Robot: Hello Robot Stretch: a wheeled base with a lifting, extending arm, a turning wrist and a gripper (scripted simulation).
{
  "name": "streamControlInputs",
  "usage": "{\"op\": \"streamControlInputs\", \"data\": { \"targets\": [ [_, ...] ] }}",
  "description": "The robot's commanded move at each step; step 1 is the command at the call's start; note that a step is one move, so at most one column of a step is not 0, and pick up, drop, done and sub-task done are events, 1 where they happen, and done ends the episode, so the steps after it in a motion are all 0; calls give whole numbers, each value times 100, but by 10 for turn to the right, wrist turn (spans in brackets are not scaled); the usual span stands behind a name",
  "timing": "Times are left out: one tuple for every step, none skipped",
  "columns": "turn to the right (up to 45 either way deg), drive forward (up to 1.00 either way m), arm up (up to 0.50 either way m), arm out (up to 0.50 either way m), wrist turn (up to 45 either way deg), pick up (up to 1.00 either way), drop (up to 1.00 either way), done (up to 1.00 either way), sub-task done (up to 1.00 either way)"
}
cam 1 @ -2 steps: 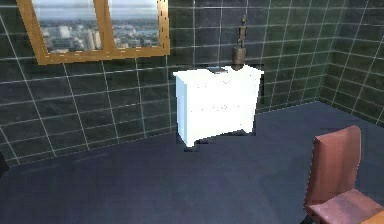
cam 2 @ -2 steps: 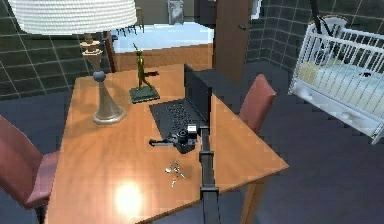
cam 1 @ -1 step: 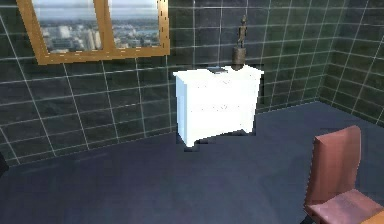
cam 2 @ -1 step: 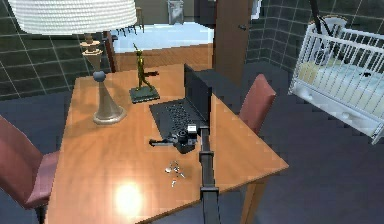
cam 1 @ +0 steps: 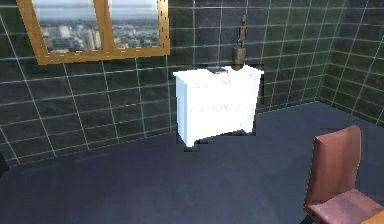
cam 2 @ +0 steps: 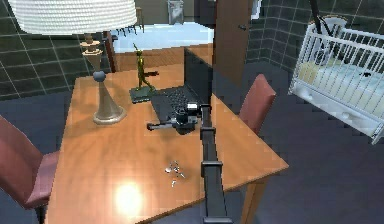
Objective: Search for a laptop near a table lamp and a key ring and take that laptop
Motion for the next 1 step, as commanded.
{"op": "streamControlInputs", "data": {
  "targets": [
    [0,0,0,0,0,0,0,100,0]
  ]
}}
